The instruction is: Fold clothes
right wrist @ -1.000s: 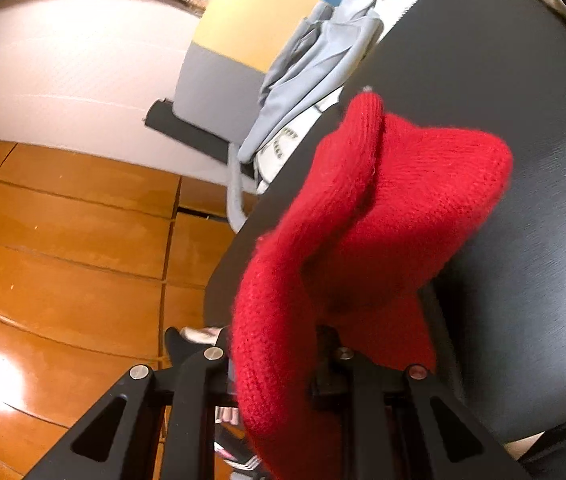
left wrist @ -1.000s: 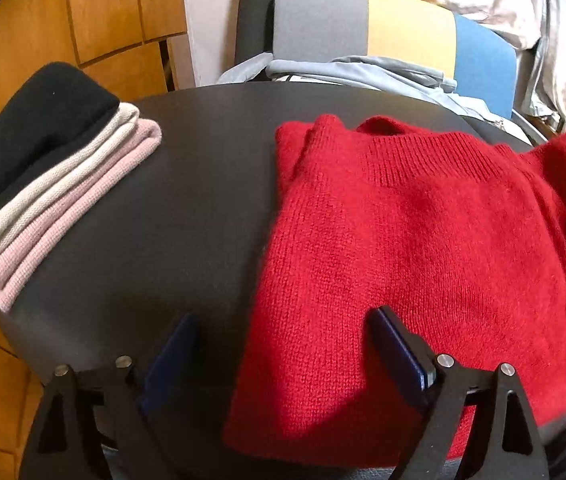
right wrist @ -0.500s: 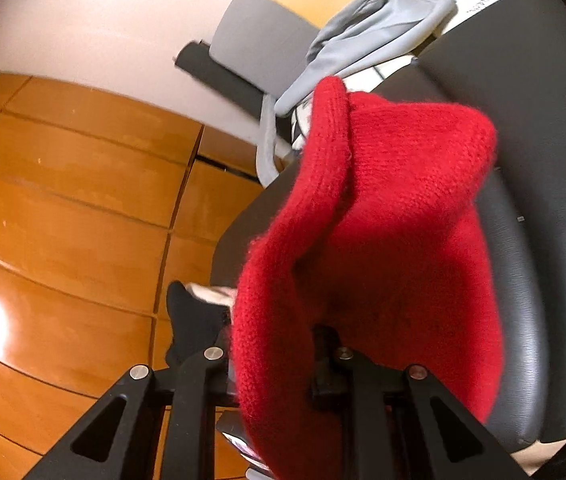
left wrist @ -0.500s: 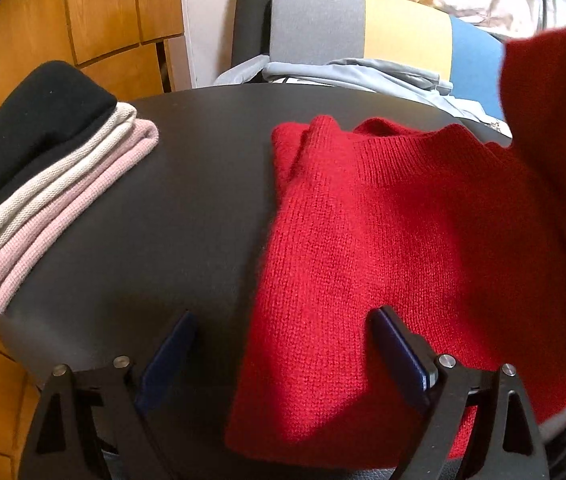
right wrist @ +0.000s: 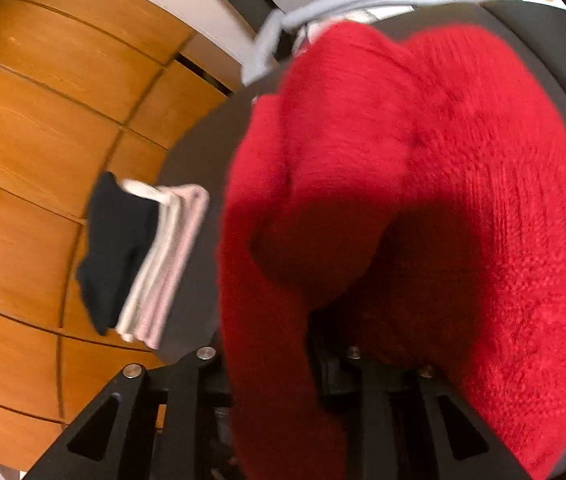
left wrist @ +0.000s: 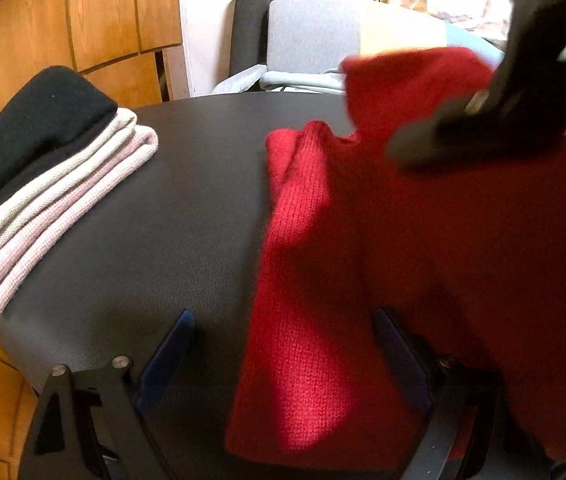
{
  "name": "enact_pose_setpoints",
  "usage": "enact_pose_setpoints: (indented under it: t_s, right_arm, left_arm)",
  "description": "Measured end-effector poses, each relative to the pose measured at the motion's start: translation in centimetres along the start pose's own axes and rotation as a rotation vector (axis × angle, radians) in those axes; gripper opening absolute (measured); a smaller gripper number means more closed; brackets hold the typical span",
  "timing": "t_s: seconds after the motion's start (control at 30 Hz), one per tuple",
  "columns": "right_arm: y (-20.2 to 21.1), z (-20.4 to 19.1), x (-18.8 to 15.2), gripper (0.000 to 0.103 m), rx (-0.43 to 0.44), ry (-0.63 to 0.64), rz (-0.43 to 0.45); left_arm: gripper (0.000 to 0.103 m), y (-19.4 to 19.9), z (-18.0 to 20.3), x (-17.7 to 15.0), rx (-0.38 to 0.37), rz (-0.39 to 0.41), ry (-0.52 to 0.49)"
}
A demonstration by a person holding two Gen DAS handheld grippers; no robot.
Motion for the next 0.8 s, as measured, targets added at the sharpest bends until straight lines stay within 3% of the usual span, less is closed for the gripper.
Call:
enact_pose_setpoints:
  t_s: [0.17, 0.27, 0.37, 0.5, 0.63, 0.8]
  right_arm:
    - [-0.7, 0.5, -0.2, 0.032, -0.036, 0.014, -0.016]
    - [0.5, -1.1, -0.2, 0.039, -0.088, 0.112, 0.001]
    - [3.7, -3.3, -1.0, 0.041, -0.104, 0.273, 0.097]
    - [8.3, -3.9, -2.1, 0.041, -0.035, 0.376, 0.245]
    - [11.2, 1.4, -3.0, 0.041, 0.005, 0.278, 0.341]
    - [11.2, 8.2, -5.8, 0.041, 0.009, 0.117, 0.297]
  left_arm:
    - [0.094, -0.1, -0.3, 0.2, -0.025, 0.019, 0.007]
    - [0.095, 0.2, -0.4, 0.1, -0.049, 0.031, -0.003]
    - [0.095, 0.7, -1.0, 0.1, -0.067, 0.022, 0.017]
    - [0.095, 1.7, -2.3, -0.2, -0.081, 0.010, 0.071]
    - [0.095, 3.4, -4.0, -0.8, -0.139, 0.014, 0.152]
    - [0.095, 6.2, -4.8, -1.1, -0.295, 0.040, 0.279]
Point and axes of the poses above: each gripper's, at about its wrist camera, not at the fingertips, and y roughly against the way its jaws point, z to its right, x to its top, the point moved 7 cm from there along -y, roughly the way its jaws point, and after that the axes turned 12 degrees about -x, right-handed, at the moved point
